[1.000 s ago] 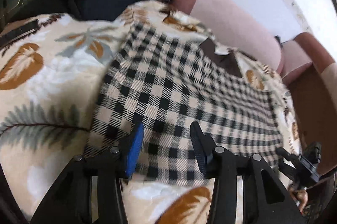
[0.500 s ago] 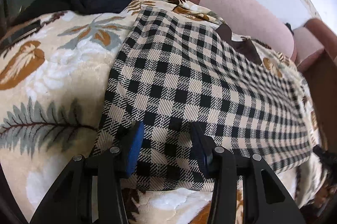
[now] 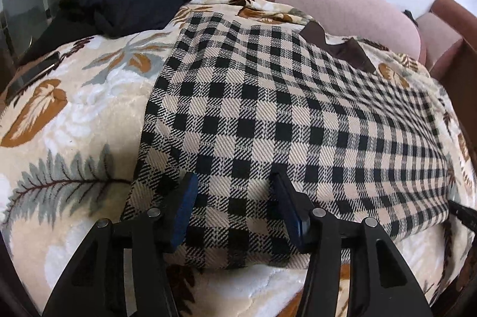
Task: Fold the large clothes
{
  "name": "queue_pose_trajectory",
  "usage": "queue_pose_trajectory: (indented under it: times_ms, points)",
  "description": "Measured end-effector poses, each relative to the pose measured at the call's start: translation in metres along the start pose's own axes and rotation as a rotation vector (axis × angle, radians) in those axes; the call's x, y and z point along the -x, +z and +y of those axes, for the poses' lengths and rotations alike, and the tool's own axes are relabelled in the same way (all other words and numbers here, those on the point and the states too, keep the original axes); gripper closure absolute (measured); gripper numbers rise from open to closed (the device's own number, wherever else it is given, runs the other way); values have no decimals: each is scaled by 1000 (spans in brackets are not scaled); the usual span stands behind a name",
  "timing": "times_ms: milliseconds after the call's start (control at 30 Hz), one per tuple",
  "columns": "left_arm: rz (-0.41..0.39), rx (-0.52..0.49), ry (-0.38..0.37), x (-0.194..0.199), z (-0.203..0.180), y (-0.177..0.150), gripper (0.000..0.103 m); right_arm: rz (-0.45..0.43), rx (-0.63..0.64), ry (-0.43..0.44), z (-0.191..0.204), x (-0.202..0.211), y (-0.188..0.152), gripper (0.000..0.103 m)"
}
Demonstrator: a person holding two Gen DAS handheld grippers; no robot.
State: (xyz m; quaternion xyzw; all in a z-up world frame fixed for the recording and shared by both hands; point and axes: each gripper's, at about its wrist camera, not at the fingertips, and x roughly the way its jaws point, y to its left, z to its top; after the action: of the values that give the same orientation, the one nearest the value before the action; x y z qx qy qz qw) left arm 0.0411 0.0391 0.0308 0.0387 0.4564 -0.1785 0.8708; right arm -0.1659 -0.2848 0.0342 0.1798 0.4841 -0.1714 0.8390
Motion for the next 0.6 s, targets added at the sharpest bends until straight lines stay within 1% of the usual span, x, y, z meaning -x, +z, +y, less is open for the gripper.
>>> queue_pose_trajectory:
  times_ms: [33,100,167,200,233,300,333,400,433,467,500,567,600]
  points:
    - [-2,1,3,4,1,0,51,-14,-4,-12,0,3,1,78]
    - [-38,24,11,18,10,1,51,-71,-12,-57,0,16,1,76]
    - [-65,62,69,31,27,1,51,-139,-24,-93,1,34,1,76]
    - [-59,76,81,31,34,2,51,-175,-25,-107,3,44,3,76]
    - [-34,99,97,29,45,1,51,-198,-23,-106,6,51,5,76]
    - [37,151,128,19,67,-2,50,-239,-12,-80,16,63,11,74]
    - [61,182,122,15,78,-5,49,-251,1,-57,25,68,15,73]
    - [86,225,96,14,93,-8,49,-251,47,2,48,70,20,68]
    - [82,227,88,16,96,-8,49,-242,62,25,60,67,22,67]
    - [79,225,99,19,98,-9,49,-225,78,54,73,63,24,67]
    - [77,222,125,22,99,-10,49,-201,98,92,91,57,25,67]
    - [77,224,228,27,106,-12,50,-158,152,152,127,47,25,67]
    - [75,235,246,28,112,-14,50,-139,187,178,146,42,24,67]
